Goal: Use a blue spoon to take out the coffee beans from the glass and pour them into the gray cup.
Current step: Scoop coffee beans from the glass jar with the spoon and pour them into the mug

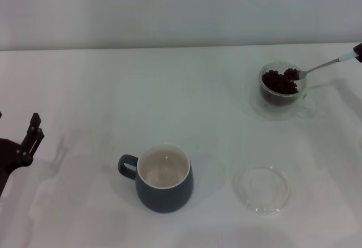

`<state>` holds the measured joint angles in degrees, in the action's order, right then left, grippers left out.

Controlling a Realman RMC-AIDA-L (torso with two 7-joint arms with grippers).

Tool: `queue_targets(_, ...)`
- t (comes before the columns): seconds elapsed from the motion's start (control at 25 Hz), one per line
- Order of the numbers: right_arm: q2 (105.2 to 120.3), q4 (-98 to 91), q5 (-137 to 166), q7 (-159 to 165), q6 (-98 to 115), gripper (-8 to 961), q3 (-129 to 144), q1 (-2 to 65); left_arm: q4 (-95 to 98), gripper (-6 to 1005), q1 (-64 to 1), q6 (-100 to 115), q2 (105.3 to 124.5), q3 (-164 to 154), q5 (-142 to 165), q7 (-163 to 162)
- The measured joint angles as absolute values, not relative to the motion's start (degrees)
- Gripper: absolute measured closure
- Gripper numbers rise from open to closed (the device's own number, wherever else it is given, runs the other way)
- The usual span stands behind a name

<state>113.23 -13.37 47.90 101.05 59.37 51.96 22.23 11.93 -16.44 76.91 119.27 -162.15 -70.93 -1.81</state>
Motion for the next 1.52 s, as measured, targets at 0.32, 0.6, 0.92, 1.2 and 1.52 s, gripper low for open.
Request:
queue_targets(0.32, 111.68, -11.2, 48.5, 105.5, 67.7, 809, 53.0, 21.2, 11.7, 228, -15.9, 76.9, 119.27, -162.2, -70.9, -1.8)
queue_targets(0.6, 111.79, -11.2, 48.6, 107.2, 72.7, 809, 58.7, 20.8, 11.5, 228, -15.7, 76.7, 119.27, -162.5, -70.8, -1.7)
queue_targets(0.92, 113.50, -11.9, 48.6, 107.2, 76.2, 809, 66.5, 21.7, 11.5, 228, -14.8, 76.4, 119.46, -162.7, -70.4, -1.8)
queue_targets(1.2, 115.07, -12.0, 48.6, 107.0, 77.5, 808, 73.5, 24.2, 11.5, 228, -14.1, 76.1, 119.53, -162.8, -70.4, -1.8)
queue_targets(1.52, 115.71, -12.0, 48.2, 107.0, 77.1, 808, 81.4, 27.3, 11.6, 228, -14.1, 75.5, 119.54, -162.8, -70.4, -1.8)
